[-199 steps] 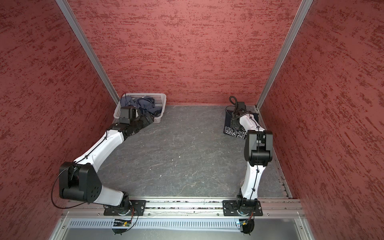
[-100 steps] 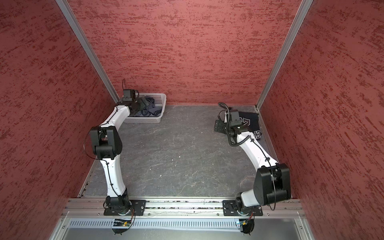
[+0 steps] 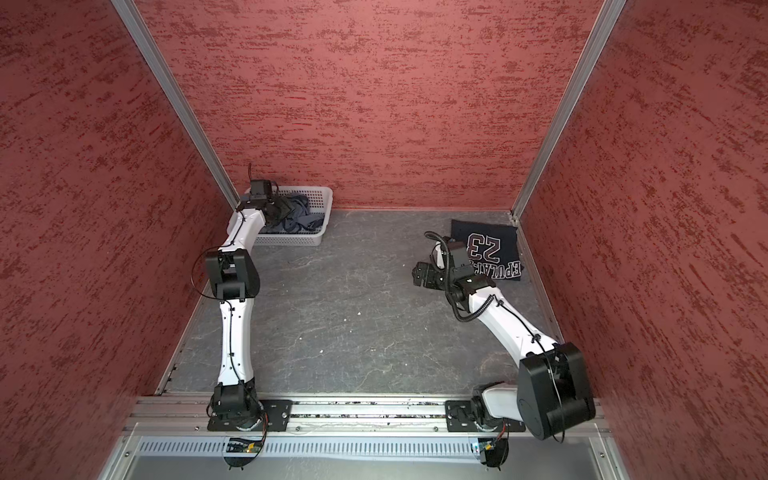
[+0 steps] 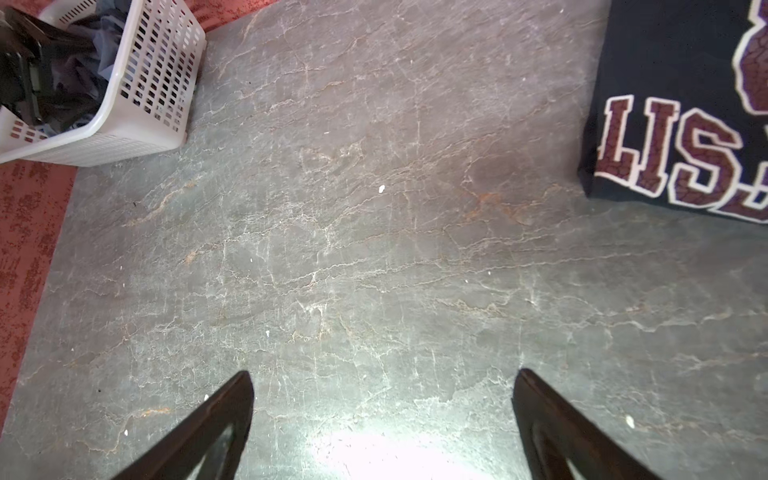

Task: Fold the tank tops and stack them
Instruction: 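Grasp the blue-grey tank top in the basket with the left gripper and lift it out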

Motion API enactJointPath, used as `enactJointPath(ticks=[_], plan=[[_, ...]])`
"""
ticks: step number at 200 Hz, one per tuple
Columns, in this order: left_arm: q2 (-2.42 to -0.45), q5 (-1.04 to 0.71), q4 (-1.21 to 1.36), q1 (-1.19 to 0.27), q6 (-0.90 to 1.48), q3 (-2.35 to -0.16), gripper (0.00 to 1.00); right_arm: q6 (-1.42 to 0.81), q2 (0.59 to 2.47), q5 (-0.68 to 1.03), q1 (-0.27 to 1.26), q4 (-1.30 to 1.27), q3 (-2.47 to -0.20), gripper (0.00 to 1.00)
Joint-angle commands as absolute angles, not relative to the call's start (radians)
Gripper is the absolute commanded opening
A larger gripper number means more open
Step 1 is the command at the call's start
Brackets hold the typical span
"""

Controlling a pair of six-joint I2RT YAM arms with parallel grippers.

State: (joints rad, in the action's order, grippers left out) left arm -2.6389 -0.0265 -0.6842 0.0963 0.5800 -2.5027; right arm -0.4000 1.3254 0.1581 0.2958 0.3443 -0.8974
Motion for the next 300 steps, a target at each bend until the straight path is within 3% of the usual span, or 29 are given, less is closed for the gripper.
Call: enactJointPath(ticks=[1,24,37,80,137,183,249,300], plan=[[-2.686,-0.072,-0.712,0.101,0.629,-2.546,0.70,-0.423,1.292,0.159,0.302,0.312,-0.887,0.98],[-2.684,-0.121,-0.686,0.108,0.657,-2.546,0.33,-0.428,1.276,0.155,0.302,0.310,-0.875,0.98],[-2.658,-0.133,-0.677,0.108,0.660,-2.545,0.17,-0.427,1.272,0.150,0.302,0.313,-0.874,0.98],[-2.421,-0.128,-0.605,0.085,0.613,-2.434,0.00,-0.429,1.263,0.131,0.302,0.320,-0.870,0.98],[-2.078,-0.134,-0.602,-0.019,0.491,-2.321,0.00,-0.429,1.252,0.114,0.301,0.312,-0.865,0.98],[-1.867,-0.114,-0.641,-0.225,0.370,-2.350,0.00,-0.428,1.215,0.091,0.302,0.314,-0.863,0.98],[-1.752,-0.027,-0.687,-0.560,0.282,-2.341,0.00,-0.428,1.095,0.068,0.302,0.284,-0.860,0.98],[-1.751,-0.153,-0.591,-0.606,0.463,-1.985,0.00,-0.434,1.055,0.030,0.302,0.291,-0.847,0.97]])
